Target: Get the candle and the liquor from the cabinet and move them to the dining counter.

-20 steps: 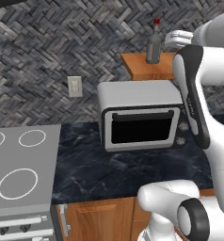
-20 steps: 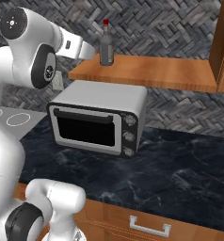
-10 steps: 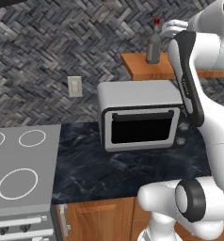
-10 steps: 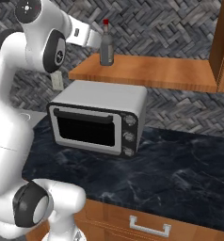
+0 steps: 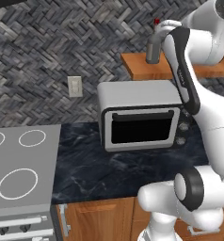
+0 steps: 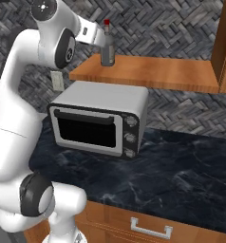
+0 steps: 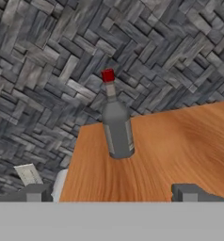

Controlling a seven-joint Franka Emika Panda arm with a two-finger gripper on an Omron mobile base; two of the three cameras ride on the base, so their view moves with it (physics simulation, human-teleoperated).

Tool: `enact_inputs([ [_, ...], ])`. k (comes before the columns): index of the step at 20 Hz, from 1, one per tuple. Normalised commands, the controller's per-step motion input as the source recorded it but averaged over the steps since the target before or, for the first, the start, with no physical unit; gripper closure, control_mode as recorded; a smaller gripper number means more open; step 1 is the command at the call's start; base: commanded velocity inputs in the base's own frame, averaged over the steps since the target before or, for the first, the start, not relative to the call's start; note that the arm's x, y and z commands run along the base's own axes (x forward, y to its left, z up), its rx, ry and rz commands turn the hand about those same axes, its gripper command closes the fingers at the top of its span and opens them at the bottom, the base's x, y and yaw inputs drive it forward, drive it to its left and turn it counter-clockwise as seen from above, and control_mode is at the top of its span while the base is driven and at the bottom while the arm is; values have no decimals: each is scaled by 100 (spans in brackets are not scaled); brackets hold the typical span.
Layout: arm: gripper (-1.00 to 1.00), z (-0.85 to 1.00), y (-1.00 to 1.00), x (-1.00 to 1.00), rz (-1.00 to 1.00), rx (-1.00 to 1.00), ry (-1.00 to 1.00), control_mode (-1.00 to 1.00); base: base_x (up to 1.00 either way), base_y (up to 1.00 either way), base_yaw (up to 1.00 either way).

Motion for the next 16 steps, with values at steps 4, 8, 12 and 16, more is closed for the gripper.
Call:
enact_inputs([
  [4,-100,-19,0,27,7,-3,3,-100,0,0,0],
  [8,-100,-3,-7,34,2,0,18,-100,0,0,0],
  [12,-100,1,-13,31,0,-2,8,-100,0,0,0],
  [16,-100,7,-7,26,0,-2,4,-100,0,0,0],
])
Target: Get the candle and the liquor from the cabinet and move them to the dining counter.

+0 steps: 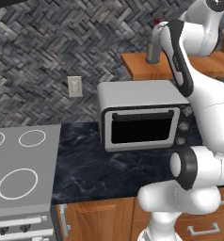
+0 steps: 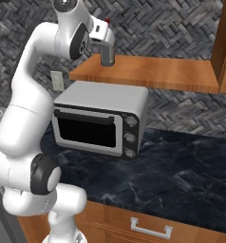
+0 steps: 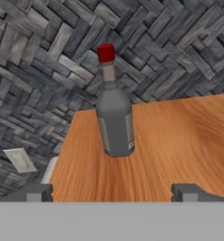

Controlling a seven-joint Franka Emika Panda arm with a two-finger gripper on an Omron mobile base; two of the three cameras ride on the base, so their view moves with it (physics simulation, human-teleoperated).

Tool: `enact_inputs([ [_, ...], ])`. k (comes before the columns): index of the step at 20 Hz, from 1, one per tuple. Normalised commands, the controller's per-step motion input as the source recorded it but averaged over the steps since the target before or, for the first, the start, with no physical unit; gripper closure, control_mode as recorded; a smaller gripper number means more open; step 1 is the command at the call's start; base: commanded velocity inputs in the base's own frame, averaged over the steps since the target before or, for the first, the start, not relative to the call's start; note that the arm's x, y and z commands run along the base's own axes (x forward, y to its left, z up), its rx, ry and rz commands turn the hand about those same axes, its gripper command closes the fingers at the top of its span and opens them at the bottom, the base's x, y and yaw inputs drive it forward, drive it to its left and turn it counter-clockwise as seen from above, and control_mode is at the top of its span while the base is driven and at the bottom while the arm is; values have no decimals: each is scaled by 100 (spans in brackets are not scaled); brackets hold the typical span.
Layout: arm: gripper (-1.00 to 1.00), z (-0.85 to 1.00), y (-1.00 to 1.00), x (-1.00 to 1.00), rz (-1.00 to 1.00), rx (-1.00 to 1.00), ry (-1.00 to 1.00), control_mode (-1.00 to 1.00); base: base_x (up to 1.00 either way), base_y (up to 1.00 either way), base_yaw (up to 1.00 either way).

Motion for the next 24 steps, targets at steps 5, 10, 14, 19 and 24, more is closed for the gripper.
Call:
enact_inputs([
  [5,-100,1,0,19,0,-8,0,-100,0,0,0],
  [10,-100,-10,0,22,0,-11,0,-100,0,0,0],
  [14,-100,-2,0,33,0,-7,0,-100,0,0,0],
  [19,-100,0,0,37,0,0,0,-100,0,0,0],
  [24,-100,0,0,33,0,0,0,-100,0,0,0],
])
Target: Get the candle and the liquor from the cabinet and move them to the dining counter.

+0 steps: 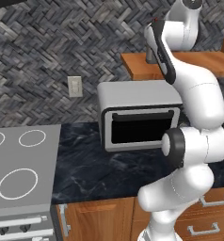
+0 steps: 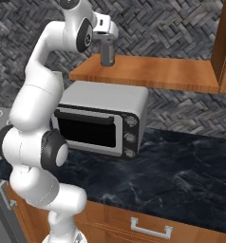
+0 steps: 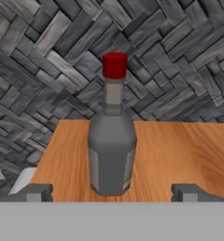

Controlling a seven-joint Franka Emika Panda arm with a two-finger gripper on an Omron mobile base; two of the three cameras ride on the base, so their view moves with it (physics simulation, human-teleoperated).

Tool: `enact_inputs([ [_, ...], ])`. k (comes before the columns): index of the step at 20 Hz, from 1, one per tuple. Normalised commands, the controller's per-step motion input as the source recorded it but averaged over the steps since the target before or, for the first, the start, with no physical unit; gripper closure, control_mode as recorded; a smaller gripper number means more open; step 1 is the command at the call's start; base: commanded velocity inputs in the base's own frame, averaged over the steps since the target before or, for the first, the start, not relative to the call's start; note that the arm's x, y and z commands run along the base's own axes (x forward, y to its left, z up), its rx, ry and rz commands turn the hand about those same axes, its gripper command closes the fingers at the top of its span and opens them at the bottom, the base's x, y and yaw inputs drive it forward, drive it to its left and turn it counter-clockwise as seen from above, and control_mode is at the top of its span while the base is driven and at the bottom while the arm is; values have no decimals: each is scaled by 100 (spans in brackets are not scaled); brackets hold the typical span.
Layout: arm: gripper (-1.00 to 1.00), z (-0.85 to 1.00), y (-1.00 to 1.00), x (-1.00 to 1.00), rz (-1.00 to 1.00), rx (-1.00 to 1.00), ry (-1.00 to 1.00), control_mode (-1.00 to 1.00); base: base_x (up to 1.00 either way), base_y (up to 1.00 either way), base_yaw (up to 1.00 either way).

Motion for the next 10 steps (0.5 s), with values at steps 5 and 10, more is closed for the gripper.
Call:
enact_inputs([
  [5,-100,0,0,34,0,3,0,-100,0,0,0],
  [10,-100,-5,-2,35,0,5,0,-100,0,0,0],
])
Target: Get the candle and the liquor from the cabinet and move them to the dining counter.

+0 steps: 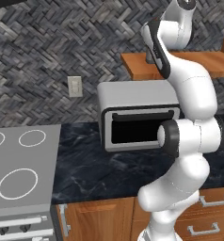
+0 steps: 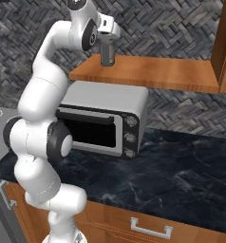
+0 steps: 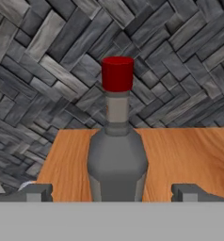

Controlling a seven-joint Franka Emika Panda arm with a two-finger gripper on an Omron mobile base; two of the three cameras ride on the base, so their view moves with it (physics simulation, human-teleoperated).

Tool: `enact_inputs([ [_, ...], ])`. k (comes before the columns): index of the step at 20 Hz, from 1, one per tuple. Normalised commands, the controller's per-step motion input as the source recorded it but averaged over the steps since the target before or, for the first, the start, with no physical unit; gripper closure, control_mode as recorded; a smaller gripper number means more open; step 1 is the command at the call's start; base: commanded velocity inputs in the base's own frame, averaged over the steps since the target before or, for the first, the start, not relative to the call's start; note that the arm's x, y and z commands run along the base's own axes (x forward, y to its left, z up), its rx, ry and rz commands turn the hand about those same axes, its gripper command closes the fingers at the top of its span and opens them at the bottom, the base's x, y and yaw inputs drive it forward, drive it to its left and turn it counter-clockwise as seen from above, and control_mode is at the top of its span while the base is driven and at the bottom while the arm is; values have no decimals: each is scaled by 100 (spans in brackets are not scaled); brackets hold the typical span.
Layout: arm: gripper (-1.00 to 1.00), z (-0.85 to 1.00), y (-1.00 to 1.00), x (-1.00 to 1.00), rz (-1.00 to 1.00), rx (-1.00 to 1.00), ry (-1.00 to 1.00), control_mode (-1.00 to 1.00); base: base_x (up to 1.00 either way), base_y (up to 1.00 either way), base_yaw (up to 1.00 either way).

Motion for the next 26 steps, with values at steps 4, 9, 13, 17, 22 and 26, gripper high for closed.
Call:
enact_inputs([
  [4,-100,-2,-9,33,0,2,0,-100,0,0,0],
  [9,-100,-1,-9,25,0,0,0,-100,0,0,0],
  [13,-100,-3,-4,25,0,3,0,-100,0,0,0],
  [17,-100,-6,0,17,0,7,2,-100,0,0,0],
  [22,-100,-7,0,19,0,3,0,-100,0,0,0],
  [26,-100,-6,0,19,0,2,0,-100,0,0,0],
])
